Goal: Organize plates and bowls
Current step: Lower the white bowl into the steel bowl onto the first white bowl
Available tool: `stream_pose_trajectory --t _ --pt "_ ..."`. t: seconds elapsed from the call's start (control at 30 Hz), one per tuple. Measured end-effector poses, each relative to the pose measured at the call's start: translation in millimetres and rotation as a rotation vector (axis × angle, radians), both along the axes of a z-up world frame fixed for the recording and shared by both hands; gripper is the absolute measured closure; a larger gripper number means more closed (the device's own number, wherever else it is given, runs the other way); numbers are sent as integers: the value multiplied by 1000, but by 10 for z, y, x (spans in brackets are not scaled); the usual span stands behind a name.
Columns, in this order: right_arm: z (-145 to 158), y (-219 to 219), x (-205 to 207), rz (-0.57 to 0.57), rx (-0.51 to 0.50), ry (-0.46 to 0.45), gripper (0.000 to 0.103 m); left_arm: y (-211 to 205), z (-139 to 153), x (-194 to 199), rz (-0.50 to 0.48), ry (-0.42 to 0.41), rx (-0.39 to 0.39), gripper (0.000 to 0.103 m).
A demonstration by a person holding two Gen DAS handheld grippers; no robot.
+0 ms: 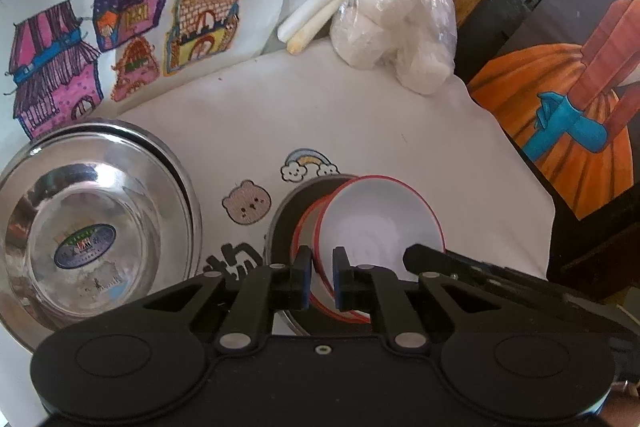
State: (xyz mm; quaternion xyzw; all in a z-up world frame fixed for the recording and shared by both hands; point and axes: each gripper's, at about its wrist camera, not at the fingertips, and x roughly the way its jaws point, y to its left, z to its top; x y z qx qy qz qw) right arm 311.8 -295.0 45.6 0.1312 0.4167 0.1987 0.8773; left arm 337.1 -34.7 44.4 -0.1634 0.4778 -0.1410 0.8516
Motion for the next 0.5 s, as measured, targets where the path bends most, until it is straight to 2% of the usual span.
stream_pose_trajectory --t 0.27,0.37,0.5 --pt "-18 25 0 10 -10 13 88 2 29 3 -24 -14 27 93" --pt "-21 45 3 20 -14 10 88 -6 47 9 -38 -20 46 88" --pt "-19 74 -7 29 -21 5 86 14 27 45 -41 -8 51 88"
